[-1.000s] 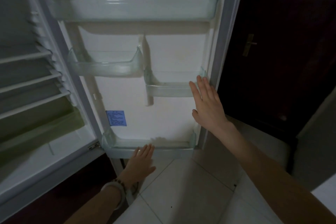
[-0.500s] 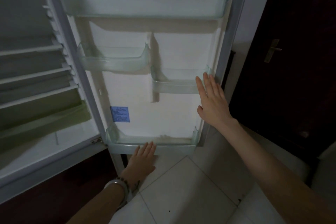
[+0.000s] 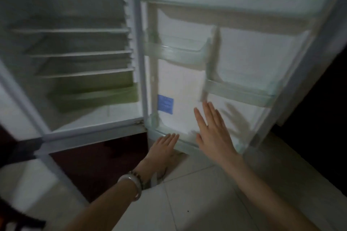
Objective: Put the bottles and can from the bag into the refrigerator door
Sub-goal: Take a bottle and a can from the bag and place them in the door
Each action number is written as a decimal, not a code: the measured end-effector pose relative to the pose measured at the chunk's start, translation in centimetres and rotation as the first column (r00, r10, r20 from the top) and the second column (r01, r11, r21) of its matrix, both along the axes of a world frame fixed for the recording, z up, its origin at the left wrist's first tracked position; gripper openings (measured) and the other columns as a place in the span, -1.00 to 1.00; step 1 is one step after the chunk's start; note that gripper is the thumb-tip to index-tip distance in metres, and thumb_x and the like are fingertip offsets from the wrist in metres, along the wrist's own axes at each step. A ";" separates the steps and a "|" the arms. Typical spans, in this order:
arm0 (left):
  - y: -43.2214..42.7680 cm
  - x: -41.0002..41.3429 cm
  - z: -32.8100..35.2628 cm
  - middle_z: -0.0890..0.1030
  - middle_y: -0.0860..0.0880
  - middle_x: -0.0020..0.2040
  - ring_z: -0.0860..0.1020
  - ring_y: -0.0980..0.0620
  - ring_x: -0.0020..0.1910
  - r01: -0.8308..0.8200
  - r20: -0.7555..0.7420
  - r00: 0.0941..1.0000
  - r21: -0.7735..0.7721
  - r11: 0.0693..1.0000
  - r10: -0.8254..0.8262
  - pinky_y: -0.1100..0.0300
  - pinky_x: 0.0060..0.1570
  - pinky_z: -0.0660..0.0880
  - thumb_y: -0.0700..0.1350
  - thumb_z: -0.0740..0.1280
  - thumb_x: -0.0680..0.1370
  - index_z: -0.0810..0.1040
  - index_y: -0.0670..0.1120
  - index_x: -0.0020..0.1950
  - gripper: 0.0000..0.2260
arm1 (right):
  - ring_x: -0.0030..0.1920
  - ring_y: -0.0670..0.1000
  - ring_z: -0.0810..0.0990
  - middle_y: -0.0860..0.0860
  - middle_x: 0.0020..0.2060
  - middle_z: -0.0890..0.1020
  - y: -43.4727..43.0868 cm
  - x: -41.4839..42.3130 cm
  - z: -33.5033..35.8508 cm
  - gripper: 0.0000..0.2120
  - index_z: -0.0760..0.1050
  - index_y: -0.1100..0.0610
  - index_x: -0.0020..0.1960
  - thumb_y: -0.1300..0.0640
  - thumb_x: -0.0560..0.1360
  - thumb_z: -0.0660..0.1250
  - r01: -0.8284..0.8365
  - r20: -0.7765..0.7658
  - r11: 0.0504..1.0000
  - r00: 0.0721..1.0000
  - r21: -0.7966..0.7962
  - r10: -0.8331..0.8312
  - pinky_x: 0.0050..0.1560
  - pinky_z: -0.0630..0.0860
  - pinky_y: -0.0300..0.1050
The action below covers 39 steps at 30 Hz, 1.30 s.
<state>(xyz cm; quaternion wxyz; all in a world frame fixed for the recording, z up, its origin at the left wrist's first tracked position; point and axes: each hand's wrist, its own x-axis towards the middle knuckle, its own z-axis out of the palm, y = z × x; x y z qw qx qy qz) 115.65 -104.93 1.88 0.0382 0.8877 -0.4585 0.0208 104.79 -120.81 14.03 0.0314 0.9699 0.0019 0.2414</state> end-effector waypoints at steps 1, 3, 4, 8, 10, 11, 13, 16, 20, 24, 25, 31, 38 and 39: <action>2.0 0.0 0.6 0.64 -0.10 0.14 0.63 -0.07 0.08 -0.055 0.009 0.998 -0.040 0.998 0.056 0.08 -0.03 0.57 0.15 0.13 0.39 0.55 -0.18 0.22 -0.43 | 0.39 0.31 0.25 0.34 0.39 0.27 1.6 0.8 -0.8 -0.22 0.29 0.29 0.38 0.24 0.20 0.47 -0.049 -0.053 0.999 0.997 0.002 0.049 0.32 0.22 0.23; 6.4 -0.2 1.9 0.60 -0.11 0.19 0.59 -0.08 0.15 -0.146 0.028 0.988 -0.138 0.980 0.151 0.04 0.10 0.52 0.11 0.17 0.39 0.52 -0.19 0.26 -0.44 | 0.33 0.33 0.34 0.34 0.34 0.34 5.2 2.6 -2.1 -0.20 0.34 0.31 0.34 0.21 0.15 0.51 -0.134 -0.143 0.991 0.981 0.013 0.135 0.25 0.31 0.26; 8.9 -0.5 2.3 0.54 -0.12 0.27 0.52 -0.10 0.24 -0.208 0.019 0.976 -0.176 0.962 0.215 0.03 0.22 0.43 0.09 0.21 0.43 0.45 -0.19 0.33 -0.44 | 0.32 0.32 0.37 0.34 0.33 0.37 7.1 3.6 -2.7 -0.20 0.35 0.31 0.33 0.19 0.14 0.53 -0.181 -0.177 0.983 0.967 0.025 0.183 0.23 0.33 0.26; 19.0 -1.9 2.7 0.36 -0.12 0.43 0.30 -0.11 0.43 -0.478 0.014 0.872 -0.193 0.857 0.490 0.00 0.41 0.16 0.12 0.32 0.47 0.23 -0.18 0.47 -0.33 | 0.32 0.23 0.41 0.25 0.33 0.41 16.0 6.3 -4.1 -0.27 0.35 0.24 0.35 0.12 0.26 0.52 -0.394 -0.256 0.914 0.878 0.097 0.405 0.28 0.28 0.11; 23.9 -3.0 2.8 0.24 -0.09 0.50 0.18 -0.07 0.49 -0.602 -0.017 0.795 -0.154 0.784 0.607 0.03 0.45 0.06 0.16 0.27 0.51 0.11 -0.15 0.51 -0.29 | 0.26 0.19 0.47 0.21 0.29 0.46 20.5 7.1 -4.5 -0.27 0.39 0.22 0.33 0.10 0.23 0.54 -0.479 -0.282 0.868 0.822 0.126 0.495 0.23 0.36 0.05; 26.3 -3.7 2.6 0.18 -0.07 0.52 0.12 -0.05 0.50 -0.648 -0.021 0.758 -0.143 0.748 0.652 0.04 0.46 0.03 0.18 0.23 0.52 0.04 -0.14 0.53 -0.28 | 0.25 0.18 0.48 0.21 0.28 0.48 22.9 7.5 -4.8 -0.27 0.39 0.22 0.33 0.10 0.22 0.55 -0.522 -0.294 0.841 0.789 0.142 0.539 0.22 0.38 0.04; 31.0 -5.1 2.4 0.11 -0.06 0.54 0.07 -0.04 0.51 -0.719 -0.026 0.691 -0.121 0.684 0.722 0.04 0.48 0.01 0.21 0.18 0.54 -0.02 -0.12 0.54 -0.28 | 0.26 0.19 0.48 0.21 0.28 0.48 27.6 8.0 -5.3 -0.27 0.40 0.23 0.33 0.10 0.22 0.55 -0.598 -0.306 0.785 0.726 0.161 0.616 0.23 0.37 0.05; 37.6 -7.1 1.7 0.21 -0.10 0.51 0.19 -0.09 0.48 -0.773 -0.022 0.627 -0.137 0.619 0.779 0.00 0.45 0.12 0.23 0.18 0.52 0.11 -0.13 0.52 -0.31 | 0.27 0.19 0.47 0.22 0.28 0.48 34.6 8.5 -6.1 -0.26 0.40 0.24 0.32 0.08 0.22 0.56 -0.665 -0.330 0.725 0.654 0.178 0.681 0.25 0.27 0.00; 45.4 -8.9 1.4 0.23 -0.07 0.50 0.18 -0.05 0.49 -0.829 -0.052 0.549 -0.162 0.536 0.834 0.07 0.44 0.10 0.22 0.21 0.52 0.13 -0.10 0.52 -0.32 | 0.44 0.17 0.21 0.20 0.44 0.25 43.2 8.7 -7.1 -0.30 0.15 0.20 0.46 0.10 0.43 0.39 -0.742 -0.329 0.634 0.555 0.220 0.764 0.37 0.08 -0.07; 52.3 -10.1 0.8 0.15 -0.01 0.53 0.09 0.00 0.50 -0.874 -0.094 0.481 -0.134 0.468 0.871 0.08 0.46 -0.01 0.25 0.18 0.52 0.04 -0.03 0.54 -0.31 | 0.50 0.05 -0.06 0.09 0.52 -0.01 50.5 9.3 -8.2 -0.30 -0.10 0.10 0.51 0.05 0.54 0.24 -0.758 -0.330 0.587 0.498 0.283 0.802 0.39 -0.13 -0.17; 53.7 -10.3 0.6 0.14 0.01 0.53 0.07 0.01 0.51 -0.887 -0.122 0.458 -0.119 0.445 0.881 0.08 0.46 -0.03 0.23 0.20 0.52 0.03 -0.01 0.54 -0.31 | 0.50 0.04 -0.07 0.08 0.52 -0.03 52.0 9.4 -8.4 -0.30 -0.11 0.09 0.51 0.04 0.54 0.23 -0.753 -0.339 0.590 0.495 0.291 0.800 0.39 -0.14 -0.18; 60.6 -10.8 -0.3 0.16 -0.01 0.53 0.09 -0.01 0.51 -0.932 -0.165 0.363 -0.083 0.354 0.917 0.02 0.46 0.00 0.22 0.22 0.52 0.04 0.00 0.53 -0.32 | 0.50 0.05 -0.05 0.09 0.52 0.01 59.0 11.1 -9.2 -0.31 -0.07 0.11 0.51 0.03 0.54 0.24 -0.729 -0.385 0.599 0.476 0.330 0.791 0.43 -0.06 -0.13; 66.9 -8.8 -3.1 0.17 -0.02 0.52 0.07 0.00 0.51 -0.966 -0.212 0.260 -0.067 0.251 0.942 0.01 0.48 0.03 0.26 0.20 0.51 0.08 -0.01 0.52 -0.31 | 0.48 0.05 0.04 0.09 0.49 0.10 66.5 15.2 -10.7 -0.31 0.00 0.10 0.50 0.04 0.51 0.30 -0.698 -0.412 0.565 0.402 0.440 0.818 0.41 0.08 -0.07; 67.9 -8.1 -3.5 0.16 -0.02 0.53 0.06 0.00 0.51 -0.969 -0.215 0.245 -0.055 0.239 0.945 0.02 0.48 0.02 0.26 0.21 0.51 0.07 -0.02 0.52 -0.31 | 0.47 0.05 0.06 0.09 0.49 0.11 67.8 16.1 -11.1 -0.31 0.02 0.10 0.49 0.05 0.50 0.31 -0.700 -0.417 0.555 0.385 0.449 0.823 0.41 0.10 -0.06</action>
